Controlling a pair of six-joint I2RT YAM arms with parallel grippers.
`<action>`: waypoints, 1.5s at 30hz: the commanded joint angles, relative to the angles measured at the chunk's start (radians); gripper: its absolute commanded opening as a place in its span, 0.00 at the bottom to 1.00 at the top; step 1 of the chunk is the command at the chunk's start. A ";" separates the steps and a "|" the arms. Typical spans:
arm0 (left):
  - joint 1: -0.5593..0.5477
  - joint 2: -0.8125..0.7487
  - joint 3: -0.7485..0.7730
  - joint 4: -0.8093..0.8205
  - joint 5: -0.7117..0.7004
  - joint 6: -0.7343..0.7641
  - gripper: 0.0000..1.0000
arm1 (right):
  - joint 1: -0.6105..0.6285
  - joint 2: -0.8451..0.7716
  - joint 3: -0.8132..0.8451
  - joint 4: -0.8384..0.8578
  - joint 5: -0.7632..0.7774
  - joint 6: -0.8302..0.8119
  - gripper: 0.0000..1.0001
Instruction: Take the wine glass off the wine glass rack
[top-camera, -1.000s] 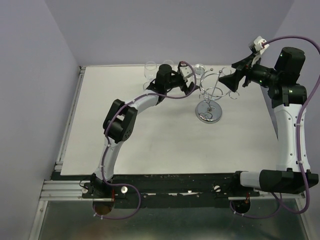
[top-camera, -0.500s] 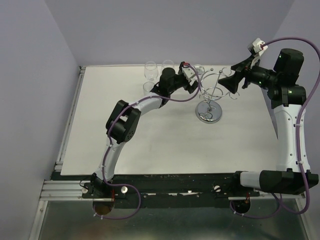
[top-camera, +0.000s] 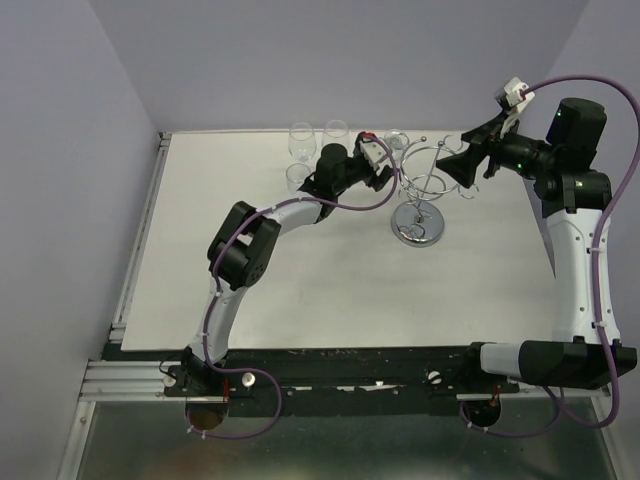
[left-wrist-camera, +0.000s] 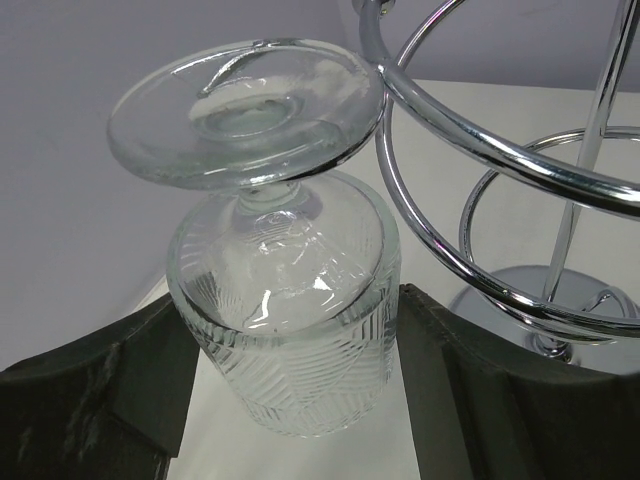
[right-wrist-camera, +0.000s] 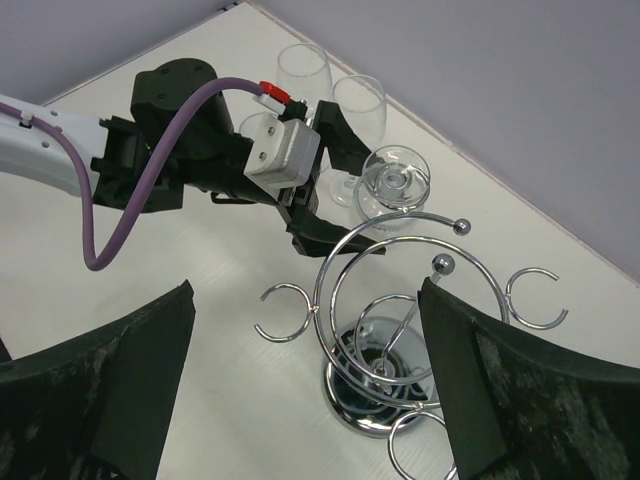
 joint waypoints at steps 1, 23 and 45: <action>-0.003 -0.060 0.002 0.058 0.004 -0.016 0.61 | 0.001 -0.022 -0.012 -0.011 -0.008 0.013 1.00; -0.005 -0.036 0.076 0.075 -0.217 -0.039 0.22 | 0.001 -0.036 -0.075 0.044 -0.018 0.043 1.00; 0.059 -0.586 -0.427 -0.077 -0.133 -0.050 0.20 | 0.004 0.028 -0.063 0.225 -0.031 0.033 0.98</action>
